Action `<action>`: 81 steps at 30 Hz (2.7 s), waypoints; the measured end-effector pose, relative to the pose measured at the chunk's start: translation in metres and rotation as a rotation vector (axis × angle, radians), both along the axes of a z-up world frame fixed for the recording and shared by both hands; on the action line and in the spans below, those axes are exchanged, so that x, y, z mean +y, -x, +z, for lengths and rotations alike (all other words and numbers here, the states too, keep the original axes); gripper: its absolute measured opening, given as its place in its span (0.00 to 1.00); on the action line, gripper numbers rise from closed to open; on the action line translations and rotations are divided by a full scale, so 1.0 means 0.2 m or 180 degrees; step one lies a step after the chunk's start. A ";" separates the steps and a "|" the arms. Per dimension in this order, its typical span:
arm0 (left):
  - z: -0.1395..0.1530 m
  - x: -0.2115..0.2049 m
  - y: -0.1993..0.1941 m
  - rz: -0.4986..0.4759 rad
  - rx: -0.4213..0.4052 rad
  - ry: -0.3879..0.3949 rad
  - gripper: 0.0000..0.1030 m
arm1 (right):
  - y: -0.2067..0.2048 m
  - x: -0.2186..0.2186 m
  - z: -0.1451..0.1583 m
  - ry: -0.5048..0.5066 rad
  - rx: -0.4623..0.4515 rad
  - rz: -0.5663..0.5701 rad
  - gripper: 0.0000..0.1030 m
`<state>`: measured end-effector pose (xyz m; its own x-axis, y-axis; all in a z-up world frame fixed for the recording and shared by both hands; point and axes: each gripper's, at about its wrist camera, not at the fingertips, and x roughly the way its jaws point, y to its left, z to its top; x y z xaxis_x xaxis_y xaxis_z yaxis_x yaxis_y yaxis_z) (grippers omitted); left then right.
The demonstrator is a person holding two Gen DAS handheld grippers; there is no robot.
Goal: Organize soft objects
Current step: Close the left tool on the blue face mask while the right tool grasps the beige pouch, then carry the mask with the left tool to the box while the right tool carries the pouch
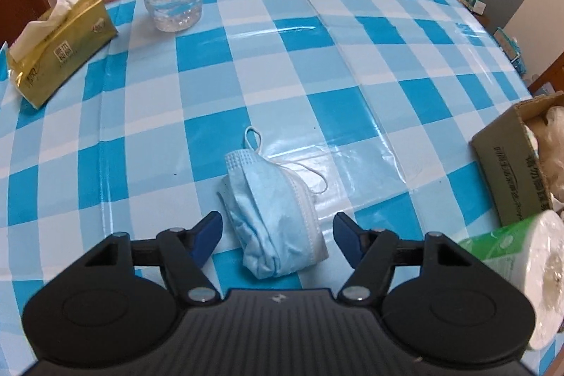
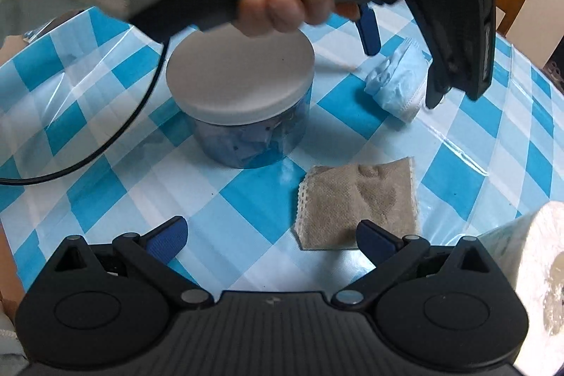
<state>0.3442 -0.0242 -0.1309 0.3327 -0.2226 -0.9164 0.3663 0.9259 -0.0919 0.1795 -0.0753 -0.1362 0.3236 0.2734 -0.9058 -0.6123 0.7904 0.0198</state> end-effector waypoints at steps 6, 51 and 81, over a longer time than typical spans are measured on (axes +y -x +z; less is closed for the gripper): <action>-0.05 -0.04 -0.02 0.0002 0.0059 -0.0016 0.44 | -0.02 0.00 0.02 0.0157 -0.0212 0.0048 1.00; 0.01 0.00 0.05 -0.0159 -0.0161 0.0060 0.22 | -0.19 -0.14 0.08 0.0171 -0.0047 -0.0145 0.45; 0.53 -0.01 0.74 -0.1108 -0.0396 0.0290 0.22 | 0.36 -0.30 0.41 0.0057 -0.0158 -0.0654 0.45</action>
